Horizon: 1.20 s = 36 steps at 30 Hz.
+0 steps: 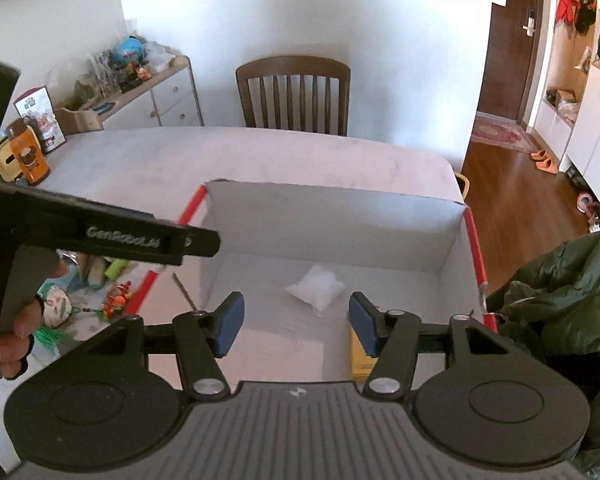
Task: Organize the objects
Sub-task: 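Withdraw both tools from the shoebox back over the table items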
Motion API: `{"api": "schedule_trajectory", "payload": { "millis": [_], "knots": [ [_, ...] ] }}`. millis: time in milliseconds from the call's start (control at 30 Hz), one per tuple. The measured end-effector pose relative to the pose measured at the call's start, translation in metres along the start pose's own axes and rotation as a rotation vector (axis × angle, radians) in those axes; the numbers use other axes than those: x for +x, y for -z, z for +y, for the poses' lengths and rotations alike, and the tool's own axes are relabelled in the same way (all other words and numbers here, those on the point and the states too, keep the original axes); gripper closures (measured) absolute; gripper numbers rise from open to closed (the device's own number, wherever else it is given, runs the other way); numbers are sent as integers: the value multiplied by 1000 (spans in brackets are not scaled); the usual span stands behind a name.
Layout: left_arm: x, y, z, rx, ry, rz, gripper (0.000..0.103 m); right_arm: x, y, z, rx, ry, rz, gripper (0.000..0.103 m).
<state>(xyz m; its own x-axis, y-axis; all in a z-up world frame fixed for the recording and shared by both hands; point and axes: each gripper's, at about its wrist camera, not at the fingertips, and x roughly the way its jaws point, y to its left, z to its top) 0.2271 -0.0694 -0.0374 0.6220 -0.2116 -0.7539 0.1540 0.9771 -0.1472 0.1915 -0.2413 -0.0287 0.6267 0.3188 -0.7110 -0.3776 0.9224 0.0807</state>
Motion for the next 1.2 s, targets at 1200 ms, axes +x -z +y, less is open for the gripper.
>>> {"api": "schedule_trajectory", "payload": {
  "millis": [1200],
  "knots": [
    [-93, 82, 190, 17, -15, -97, 0, 1, 17, 183, 7, -50, -42, 19]
  ]
}}
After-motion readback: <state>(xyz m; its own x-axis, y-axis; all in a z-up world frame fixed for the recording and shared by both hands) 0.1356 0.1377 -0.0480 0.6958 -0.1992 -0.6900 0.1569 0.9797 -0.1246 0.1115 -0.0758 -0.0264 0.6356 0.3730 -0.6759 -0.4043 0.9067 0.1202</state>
